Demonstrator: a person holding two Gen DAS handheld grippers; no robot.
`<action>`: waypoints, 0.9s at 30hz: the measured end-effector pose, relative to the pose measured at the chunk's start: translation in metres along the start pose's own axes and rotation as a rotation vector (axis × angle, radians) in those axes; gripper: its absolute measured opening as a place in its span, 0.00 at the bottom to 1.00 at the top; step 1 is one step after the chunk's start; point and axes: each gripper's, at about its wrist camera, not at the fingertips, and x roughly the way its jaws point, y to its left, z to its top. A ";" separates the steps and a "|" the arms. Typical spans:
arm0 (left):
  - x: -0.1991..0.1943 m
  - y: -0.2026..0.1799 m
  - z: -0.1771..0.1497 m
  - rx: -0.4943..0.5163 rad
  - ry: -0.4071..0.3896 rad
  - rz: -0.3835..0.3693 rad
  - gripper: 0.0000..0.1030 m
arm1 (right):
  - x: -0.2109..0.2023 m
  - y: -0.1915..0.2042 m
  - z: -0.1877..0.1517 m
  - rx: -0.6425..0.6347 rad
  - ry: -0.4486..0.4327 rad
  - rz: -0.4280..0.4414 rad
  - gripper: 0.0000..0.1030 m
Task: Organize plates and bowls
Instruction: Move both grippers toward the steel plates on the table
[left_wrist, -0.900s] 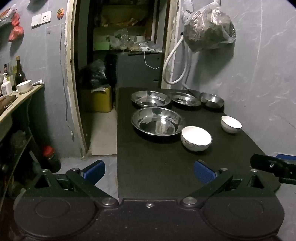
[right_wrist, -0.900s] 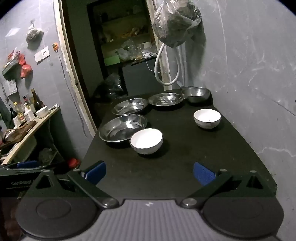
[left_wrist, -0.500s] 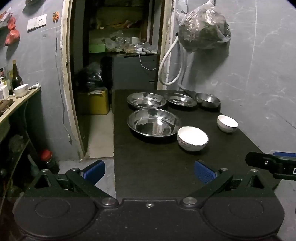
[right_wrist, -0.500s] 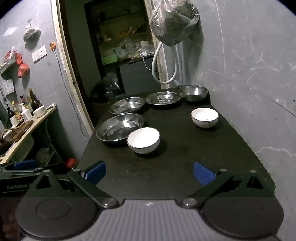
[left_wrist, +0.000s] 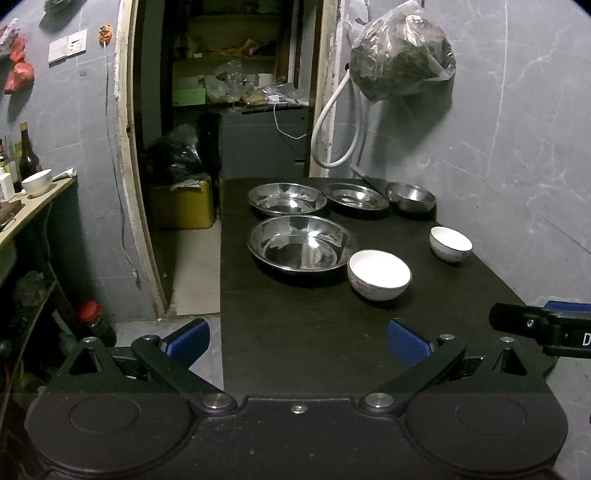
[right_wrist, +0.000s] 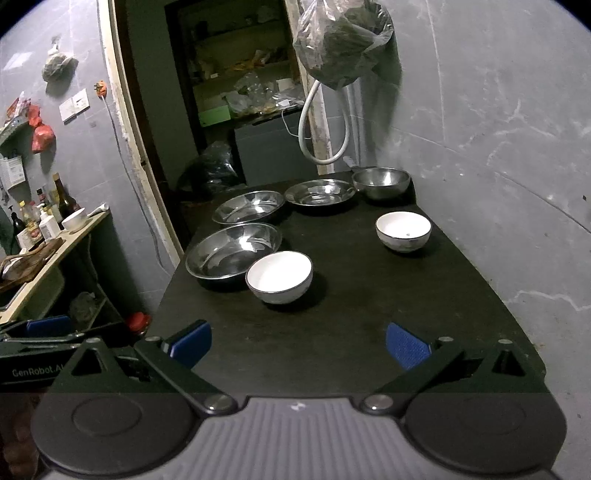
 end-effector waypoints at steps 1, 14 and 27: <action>0.000 -0.001 0.000 0.002 0.000 -0.001 0.99 | 0.000 0.000 0.000 0.001 0.000 -0.001 1.00; 0.003 -0.005 -0.001 0.006 0.004 -0.004 0.99 | -0.001 -0.002 -0.002 0.006 0.006 -0.005 1.00; 0.003 -0.009 -0.003 0.014 0.006 -0.008 0.99 | -0.003 -0.003 -0.003 0.013 0.015 -0.009 1.00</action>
